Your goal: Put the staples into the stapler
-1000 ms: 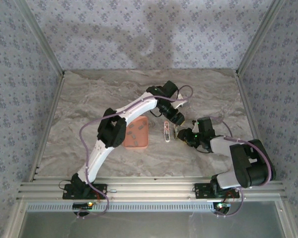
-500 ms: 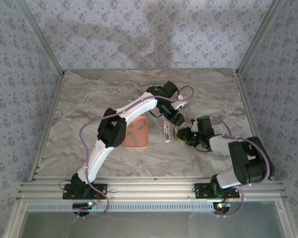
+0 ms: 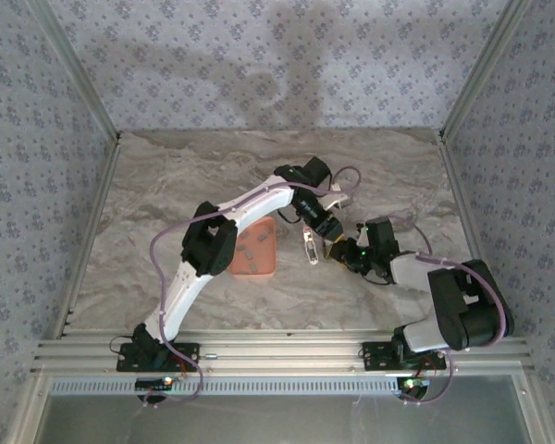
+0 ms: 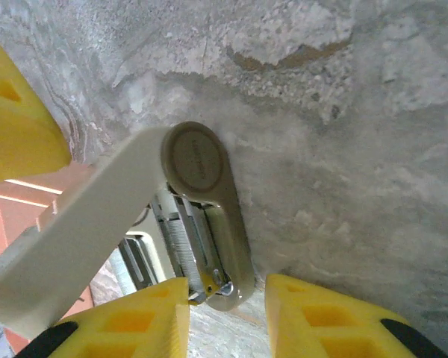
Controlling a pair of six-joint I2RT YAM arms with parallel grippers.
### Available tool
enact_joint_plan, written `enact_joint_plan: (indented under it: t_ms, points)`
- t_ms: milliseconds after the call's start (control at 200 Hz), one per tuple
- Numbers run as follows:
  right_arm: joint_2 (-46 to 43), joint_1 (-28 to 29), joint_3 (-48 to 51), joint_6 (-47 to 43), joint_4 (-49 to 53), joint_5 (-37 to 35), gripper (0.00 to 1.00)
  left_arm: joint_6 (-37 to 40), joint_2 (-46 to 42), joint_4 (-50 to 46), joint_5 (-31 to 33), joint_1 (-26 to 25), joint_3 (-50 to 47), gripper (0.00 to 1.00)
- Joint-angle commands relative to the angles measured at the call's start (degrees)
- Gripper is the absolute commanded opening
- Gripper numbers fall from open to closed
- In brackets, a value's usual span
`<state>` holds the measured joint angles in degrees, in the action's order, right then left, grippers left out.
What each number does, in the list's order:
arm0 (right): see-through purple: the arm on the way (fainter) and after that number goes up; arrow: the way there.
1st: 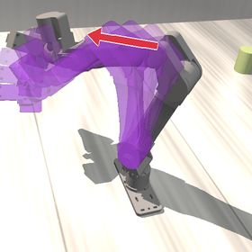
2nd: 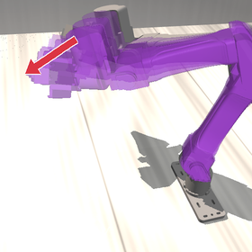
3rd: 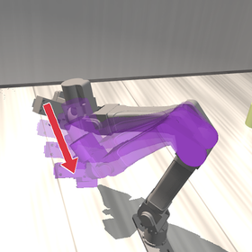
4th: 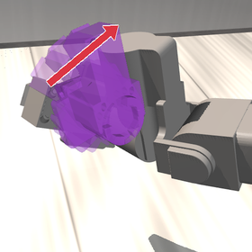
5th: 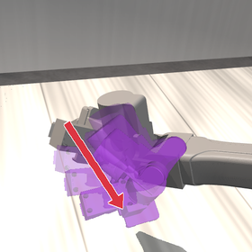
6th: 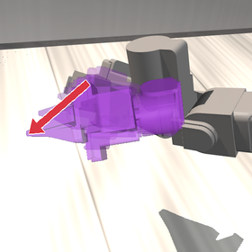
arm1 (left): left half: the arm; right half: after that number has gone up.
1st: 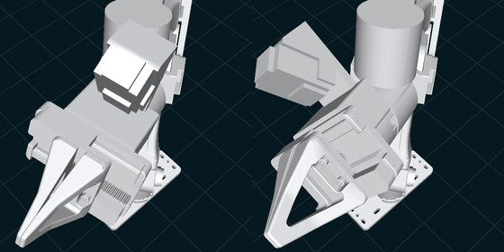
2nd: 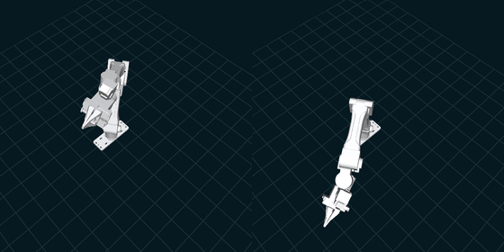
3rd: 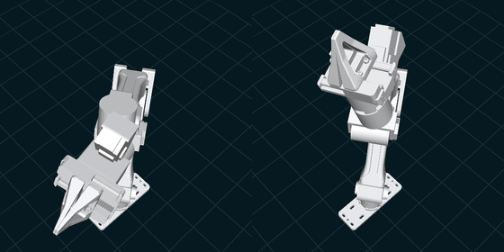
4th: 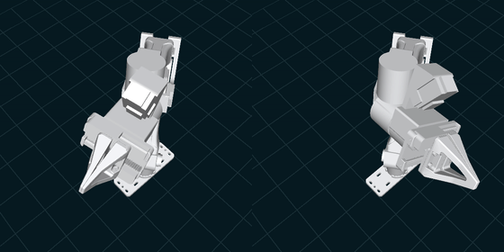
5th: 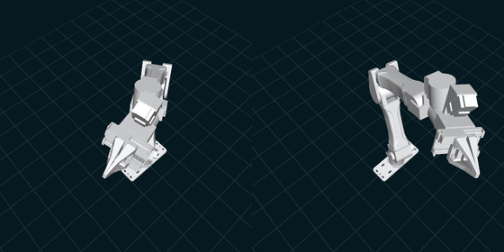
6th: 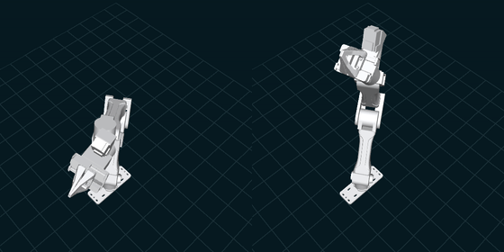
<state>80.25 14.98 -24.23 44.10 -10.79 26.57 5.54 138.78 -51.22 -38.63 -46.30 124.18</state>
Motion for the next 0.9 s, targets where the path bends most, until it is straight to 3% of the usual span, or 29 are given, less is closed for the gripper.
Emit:
enact_joint_plan:
  t_ms: [0, 490, 895]
  points:
    - [-2.8, 0.1, 0.8, -1.7, 4.0, -3.3, 0.33, 0.4, -3.6, -0.5, -1.6, -1.2, -2.4, 0.55]
    - [-17.8, 0.1, -1.9, -2.6, 15.5, -4.7, 0.43, -2.8, -10.4, 4.6, 0.0, -0.9, -5.2, 0.56]
    - [-9.9, 1.5, -6.5, -3.1, 13.4, -1.8, 0.49, -5.4, -15.7, 9.5, 2.6, 1.3, -12.1, 0.56]
